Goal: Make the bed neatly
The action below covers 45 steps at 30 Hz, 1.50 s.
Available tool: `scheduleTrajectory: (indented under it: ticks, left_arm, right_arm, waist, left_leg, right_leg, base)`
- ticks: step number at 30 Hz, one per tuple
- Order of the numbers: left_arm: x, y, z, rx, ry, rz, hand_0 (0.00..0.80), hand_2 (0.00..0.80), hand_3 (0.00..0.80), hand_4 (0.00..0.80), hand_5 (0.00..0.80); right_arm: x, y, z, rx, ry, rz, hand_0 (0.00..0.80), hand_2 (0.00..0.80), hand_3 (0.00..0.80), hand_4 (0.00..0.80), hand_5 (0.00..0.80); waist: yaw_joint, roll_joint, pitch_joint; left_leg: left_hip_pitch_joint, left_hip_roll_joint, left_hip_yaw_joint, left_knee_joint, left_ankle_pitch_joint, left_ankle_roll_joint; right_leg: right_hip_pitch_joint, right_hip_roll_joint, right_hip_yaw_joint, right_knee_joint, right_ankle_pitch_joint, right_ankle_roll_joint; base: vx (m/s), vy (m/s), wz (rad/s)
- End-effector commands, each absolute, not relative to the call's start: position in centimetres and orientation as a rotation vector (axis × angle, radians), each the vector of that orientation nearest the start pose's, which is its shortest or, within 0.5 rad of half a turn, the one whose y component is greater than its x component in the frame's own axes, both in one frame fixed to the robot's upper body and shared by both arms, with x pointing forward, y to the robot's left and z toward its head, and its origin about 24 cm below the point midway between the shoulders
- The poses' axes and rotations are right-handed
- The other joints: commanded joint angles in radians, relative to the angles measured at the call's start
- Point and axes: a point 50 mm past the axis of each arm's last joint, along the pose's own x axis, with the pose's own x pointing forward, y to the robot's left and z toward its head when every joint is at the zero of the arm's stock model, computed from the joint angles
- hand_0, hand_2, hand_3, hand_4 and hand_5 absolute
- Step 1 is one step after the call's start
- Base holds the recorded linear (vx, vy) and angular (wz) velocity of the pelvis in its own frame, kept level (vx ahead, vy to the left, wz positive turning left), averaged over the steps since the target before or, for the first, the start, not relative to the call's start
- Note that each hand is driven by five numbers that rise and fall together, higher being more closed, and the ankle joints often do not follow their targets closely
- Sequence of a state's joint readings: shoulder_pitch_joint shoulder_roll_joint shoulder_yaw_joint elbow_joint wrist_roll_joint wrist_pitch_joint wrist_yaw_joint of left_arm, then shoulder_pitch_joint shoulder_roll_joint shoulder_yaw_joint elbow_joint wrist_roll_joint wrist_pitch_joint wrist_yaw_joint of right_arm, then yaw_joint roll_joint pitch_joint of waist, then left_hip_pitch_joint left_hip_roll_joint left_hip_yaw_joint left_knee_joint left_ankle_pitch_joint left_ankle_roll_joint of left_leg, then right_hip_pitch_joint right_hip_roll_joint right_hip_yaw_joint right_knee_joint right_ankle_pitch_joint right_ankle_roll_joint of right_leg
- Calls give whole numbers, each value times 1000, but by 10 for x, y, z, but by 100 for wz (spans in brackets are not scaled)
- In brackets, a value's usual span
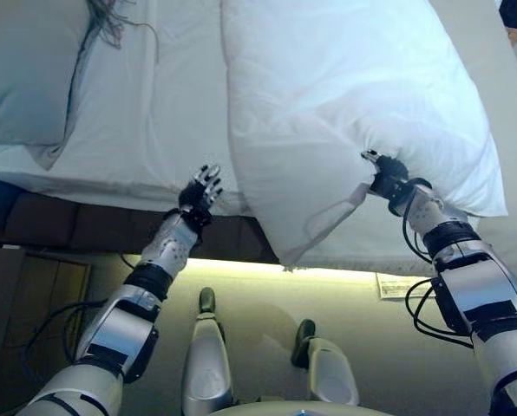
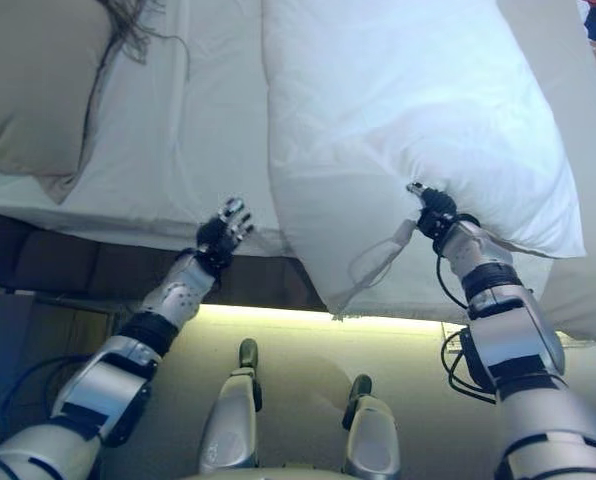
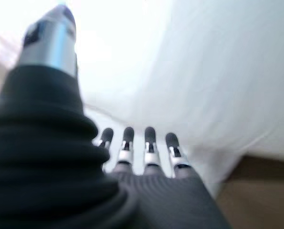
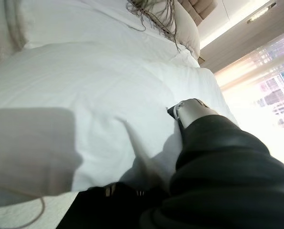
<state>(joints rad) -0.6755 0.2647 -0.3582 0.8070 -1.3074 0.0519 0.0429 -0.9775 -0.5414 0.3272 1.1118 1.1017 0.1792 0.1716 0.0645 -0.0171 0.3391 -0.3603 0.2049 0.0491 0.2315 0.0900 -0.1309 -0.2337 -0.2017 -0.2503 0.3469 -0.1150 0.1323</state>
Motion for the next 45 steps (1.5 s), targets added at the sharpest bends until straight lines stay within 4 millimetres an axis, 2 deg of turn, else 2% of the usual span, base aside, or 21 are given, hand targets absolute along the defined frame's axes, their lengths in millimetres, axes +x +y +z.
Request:
scheduleTrajectory:
  ticks: [1, 6, 8, 13, 19, 25, 34, 40, 45]
  left_arm:
    - [351, 106, 27, -990, 538, -107, 0, 0, 0, 0, 0]
    - [317, 71, -12, -1248, 816, -76, 0, 0, 0, 0, 0]
    - [303, 62, -24, -1321, 918, -58, 0, 0, 0, 0, 0]
    - [283, 46, -35, -1400, 1079, -65, 0, 0, 0, 0, 0]
    - [275, 33, -37, -1424, 1137, -83, 0, 0, 0, 0, 0]
    - [280, 7, -19, -1472, 1075, -244, 0, 0, 0, 0, 0]
    - [304, -27, 29, -1570, 857, -422, 0, 0, 0, 0, 0]
    - [319, -36, 58, -1659, 681, -505, 0, 0, 0, 0, 0]
    - [333, -33, 80, -1722, 504, -558, 0, 0, 0, 0, 0]
  right_arm:
    - [417, -189, 209, 513, -57, 257, 800, 800, 800, 800, 800]
    - [417, -182, 224, 542, -106, 283, 800, 800, 800, 800, 800]
    - [417, -179, 228, 559, -131, 295, 800, 800, 800, 800, 800]
    - [416, -167, 243, 591, -187, 347, 800, 800, 800, 800, 800]
    - [412, -145, 254, 628, -224, 427, 800, 800, 800, 800, 800]
    - [404, -116, 251, 699, -234, 521, 800, 800, 800, 800, 800]
    - [386, -77, 243, 728, -215, 657, 800, 800, 800, 800, 800]
    - [371, -57, 239, 719, -194, 740, 800, 800, 800, 800, 800]
    - [360, -48, 237, 681, -177, 789, 800, 800, 800, 800, 800]
  waist:
    - [-5, -45, -29]
    - [3, -69, -12]
    - [6, -78, -8]
    - [17, -88, 16]
    - [15, -95, 38]
    - [-7, -106, 49]
    - [-73, -118, 49]
    - [-116, -130, 48]
    - [-141, -140, 50]
  left_leg:
    - [33, 48, 0, -44, -9, -24]
    - [15, 58, -4, -34, -13, -23]
    - [22, 62, -10, -31, -38, -31]
    - [7, 69, -19, -18, -43, -33]
    - [-4, 71, -24, -18, -42, -36]
    - [-1, 78, -18, -24, -41, -40]
    - [11, 92, 3, -31, -38, -50]
    - [7, 104, 18, -25, -39, -60]
    - [-1, 110, 27, -17, -40, -66]
  right_leg:
    - [-64, -18, 9, -49, 79, -28]
    - [-65, -4, -1, -45, 75, -33]
    - [-55, 3, 3, -42, 51, -27]
    - [-59, 8, -3, -39, 52, -27]
    - [-63, 11, 0, -49, 60, -23]
    - [-62, 15, 9, -64, 69, -16]
    - [-70, 28, 46, -64, 63, -16]
    - [-90, 36, 70, -48, 50, -18]
    - [-108, 40, 85, -33, 41, -21]
  base:
    - [-24, -91, -6]
    - [3, -118, -3]
    - [75, -112, 0]
    - [-17, -100, -2]
    - [-22, -64, 2]
    - [-10, -53, -1]
    - [11, -5, -8]
    - [12, 5, -13]
    - [9, 27, -7]
